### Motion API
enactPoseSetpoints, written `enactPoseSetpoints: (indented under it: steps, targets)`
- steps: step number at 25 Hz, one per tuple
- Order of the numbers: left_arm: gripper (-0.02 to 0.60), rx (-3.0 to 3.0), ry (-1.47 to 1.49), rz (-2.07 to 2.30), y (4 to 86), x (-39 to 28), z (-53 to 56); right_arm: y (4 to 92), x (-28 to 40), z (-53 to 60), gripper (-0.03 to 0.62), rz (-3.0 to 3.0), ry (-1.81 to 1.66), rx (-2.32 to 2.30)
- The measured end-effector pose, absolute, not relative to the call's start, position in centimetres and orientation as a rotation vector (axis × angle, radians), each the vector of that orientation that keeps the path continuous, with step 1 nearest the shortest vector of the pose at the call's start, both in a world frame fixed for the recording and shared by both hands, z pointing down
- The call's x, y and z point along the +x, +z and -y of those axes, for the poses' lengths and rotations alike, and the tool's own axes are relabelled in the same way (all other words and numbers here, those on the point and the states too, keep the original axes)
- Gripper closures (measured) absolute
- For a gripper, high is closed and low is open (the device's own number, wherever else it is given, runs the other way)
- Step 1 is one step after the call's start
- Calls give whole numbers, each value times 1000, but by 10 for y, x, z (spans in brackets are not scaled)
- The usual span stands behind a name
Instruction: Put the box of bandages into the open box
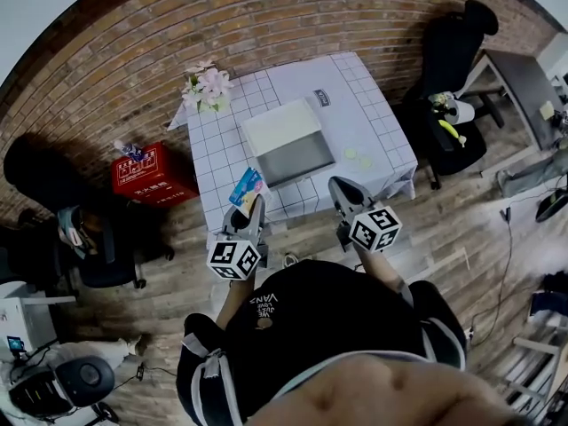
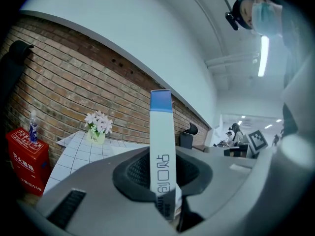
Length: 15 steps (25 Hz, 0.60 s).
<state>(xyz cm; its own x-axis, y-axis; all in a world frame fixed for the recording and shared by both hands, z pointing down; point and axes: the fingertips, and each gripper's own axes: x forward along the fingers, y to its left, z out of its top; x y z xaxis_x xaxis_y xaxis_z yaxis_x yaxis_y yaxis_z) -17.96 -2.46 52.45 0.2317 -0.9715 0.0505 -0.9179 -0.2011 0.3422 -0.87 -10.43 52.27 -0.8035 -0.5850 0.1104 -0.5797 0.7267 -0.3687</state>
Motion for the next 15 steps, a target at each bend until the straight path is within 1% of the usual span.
enactPoseSetpoints:
  steps: [6, 10, 15]
  targets:
    - [505, 2254, -226, 1695, 527, -203, 40, 524, -26, 113, 599, -2880, -621, -1060]
    - [505, 2314, -166, 1641, 532, -205, 52, 527, -31, 117, 599, -2870, -625, -1104]
    - [505, 2311, -160, 1609, 541, -204, 67, 534, -28, 125, 599, -2869, -636, -1142]
